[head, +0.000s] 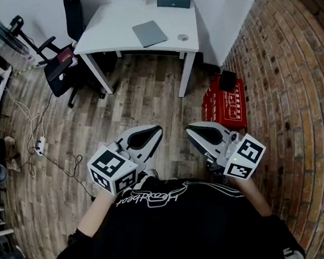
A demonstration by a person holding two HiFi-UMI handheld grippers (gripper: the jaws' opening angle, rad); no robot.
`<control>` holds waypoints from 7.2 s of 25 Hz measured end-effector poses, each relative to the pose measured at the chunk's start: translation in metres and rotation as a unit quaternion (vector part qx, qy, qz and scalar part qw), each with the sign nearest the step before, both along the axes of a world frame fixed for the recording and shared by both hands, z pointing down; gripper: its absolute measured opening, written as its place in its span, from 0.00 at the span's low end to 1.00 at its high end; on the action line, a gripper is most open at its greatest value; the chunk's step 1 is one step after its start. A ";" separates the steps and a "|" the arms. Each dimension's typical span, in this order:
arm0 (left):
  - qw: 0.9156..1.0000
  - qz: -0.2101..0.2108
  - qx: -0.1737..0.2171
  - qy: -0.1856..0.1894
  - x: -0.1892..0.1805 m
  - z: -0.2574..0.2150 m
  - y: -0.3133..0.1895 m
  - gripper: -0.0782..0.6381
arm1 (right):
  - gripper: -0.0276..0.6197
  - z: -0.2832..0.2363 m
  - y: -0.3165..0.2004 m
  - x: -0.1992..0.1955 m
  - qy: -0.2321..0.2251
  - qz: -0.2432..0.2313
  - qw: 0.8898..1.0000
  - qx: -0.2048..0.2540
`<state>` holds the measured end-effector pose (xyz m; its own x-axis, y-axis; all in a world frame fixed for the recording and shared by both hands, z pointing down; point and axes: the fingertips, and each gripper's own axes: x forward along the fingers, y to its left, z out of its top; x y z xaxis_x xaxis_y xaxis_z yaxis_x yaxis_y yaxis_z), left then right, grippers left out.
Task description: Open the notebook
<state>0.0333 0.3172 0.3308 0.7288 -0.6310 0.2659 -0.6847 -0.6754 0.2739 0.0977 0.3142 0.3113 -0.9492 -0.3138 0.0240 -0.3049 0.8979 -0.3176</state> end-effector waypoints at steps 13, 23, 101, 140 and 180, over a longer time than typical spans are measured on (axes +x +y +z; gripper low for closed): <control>1.000 0.000 0.021 0.003 0.038 0.002 0.003 0.16 | 0.05 0.002 -0.001 0.040 -0.008 0.019 1.000 0.001; 0.998 -0.045 0.045 -0.016 0.041 0.010 -0.011 0.48 | 0.05 0.014 -0.009 0.066 -0.002 0.037 0.999 -0.003; 0.938 -0.068 -0.088 -0.330 -0.048 0.241 -0.570 0.53 | 0.05 0.106 -0.537 0.026 0.056 0.050 0.984 -0.161; 0.965 -0.066 -0.072 -0.244 -0.048 0.209 -0.560 0.24 | 0.05 0.115 -0.536 -0.018 0.076 0.008 0.982 -0.174; 0.960 -0.243 -0.112 -0.079 -0.208 0.158 -0.473 0.18 | 0.05 0.107 -0.468 -0.121 0.076 -0.066 0.980 -0.169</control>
<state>-0.1752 -0.1560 0.4890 0.3024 -0.8004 0.5176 -0.9489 -0.2016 0.2426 -0.0230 -0.1533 0.4187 -0.9582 -0.1381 0.2507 -0.2604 0.7841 -0.5633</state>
